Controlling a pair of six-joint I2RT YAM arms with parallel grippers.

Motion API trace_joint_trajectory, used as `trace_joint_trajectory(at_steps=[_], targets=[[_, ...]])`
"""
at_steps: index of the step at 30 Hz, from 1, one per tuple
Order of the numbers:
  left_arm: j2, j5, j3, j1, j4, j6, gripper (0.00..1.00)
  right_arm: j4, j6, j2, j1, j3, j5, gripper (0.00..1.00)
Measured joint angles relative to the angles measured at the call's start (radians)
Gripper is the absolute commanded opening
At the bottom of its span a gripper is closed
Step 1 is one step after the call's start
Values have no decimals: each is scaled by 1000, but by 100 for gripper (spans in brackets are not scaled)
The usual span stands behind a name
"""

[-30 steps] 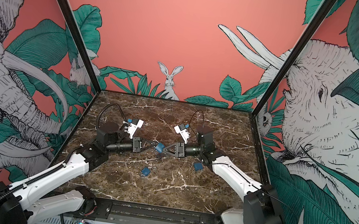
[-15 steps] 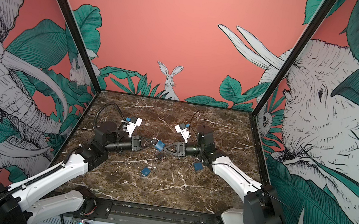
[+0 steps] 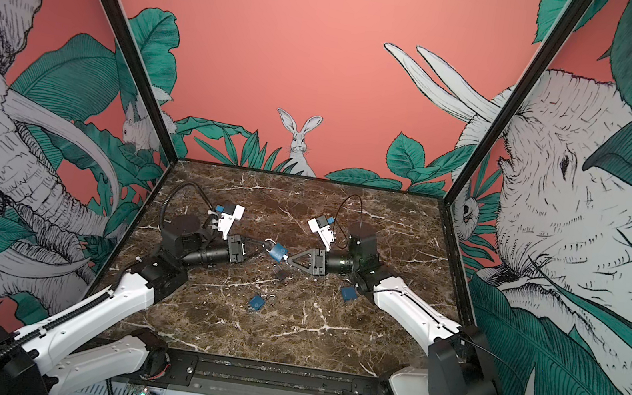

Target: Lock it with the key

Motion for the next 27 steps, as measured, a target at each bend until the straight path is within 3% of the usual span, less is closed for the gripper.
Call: trace_joint_trajectory(at_steps=[6,12,20,27], targets=[[-3,-24,3,61,31,-8,0,-18,0,0,-6,-26,-1,0],[-8,-21,39,64,-6,21,0,-64,-24,-12,-25,-35,28,0],[32,5,99,64,-154,125,0,-237,-116,-51,-64,-13,192,0],[195,21,187,27,-286,229,0,-333,-155,-163,-123,-11,359,0]])
